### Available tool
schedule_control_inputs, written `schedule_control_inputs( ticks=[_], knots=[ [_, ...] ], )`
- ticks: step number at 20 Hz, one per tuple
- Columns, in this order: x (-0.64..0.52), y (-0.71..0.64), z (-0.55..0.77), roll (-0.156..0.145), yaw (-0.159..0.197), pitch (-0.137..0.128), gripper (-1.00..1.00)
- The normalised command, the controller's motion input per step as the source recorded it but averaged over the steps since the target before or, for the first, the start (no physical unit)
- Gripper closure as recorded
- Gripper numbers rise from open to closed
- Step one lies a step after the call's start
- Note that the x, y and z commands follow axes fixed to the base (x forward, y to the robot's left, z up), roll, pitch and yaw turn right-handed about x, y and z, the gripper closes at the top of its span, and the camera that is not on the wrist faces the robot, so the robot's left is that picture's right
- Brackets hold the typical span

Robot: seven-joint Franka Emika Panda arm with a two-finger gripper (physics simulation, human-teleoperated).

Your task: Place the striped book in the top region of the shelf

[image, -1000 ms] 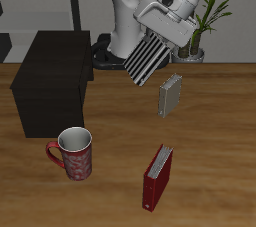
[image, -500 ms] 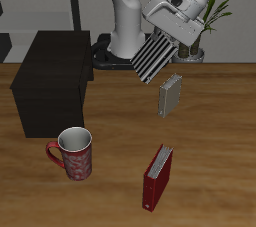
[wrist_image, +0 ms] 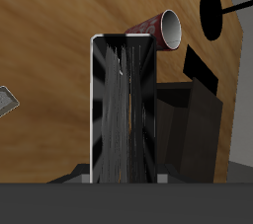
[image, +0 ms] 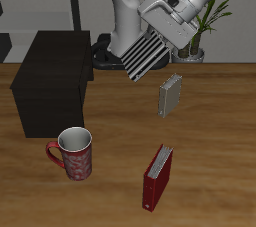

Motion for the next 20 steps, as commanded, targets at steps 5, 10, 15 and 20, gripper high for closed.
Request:
schedule_control_inputs(
  ticks=[5, 10, 15, 20],
  knots=[
    [0.03, -0.06, -0.03, -0.056, -0.011, 0.007, 1.0],
    [0.03, -0.06, -0.04, -0.034, 0.004, -0.003, 1.0],
    [0.07, -0.09, -0.02, -0.068, -0.011, 0.022, 1.0],
    [0.09, 0.06, -0.09, -0.034, 0.024, -0.014, 1.0]
  ],
)
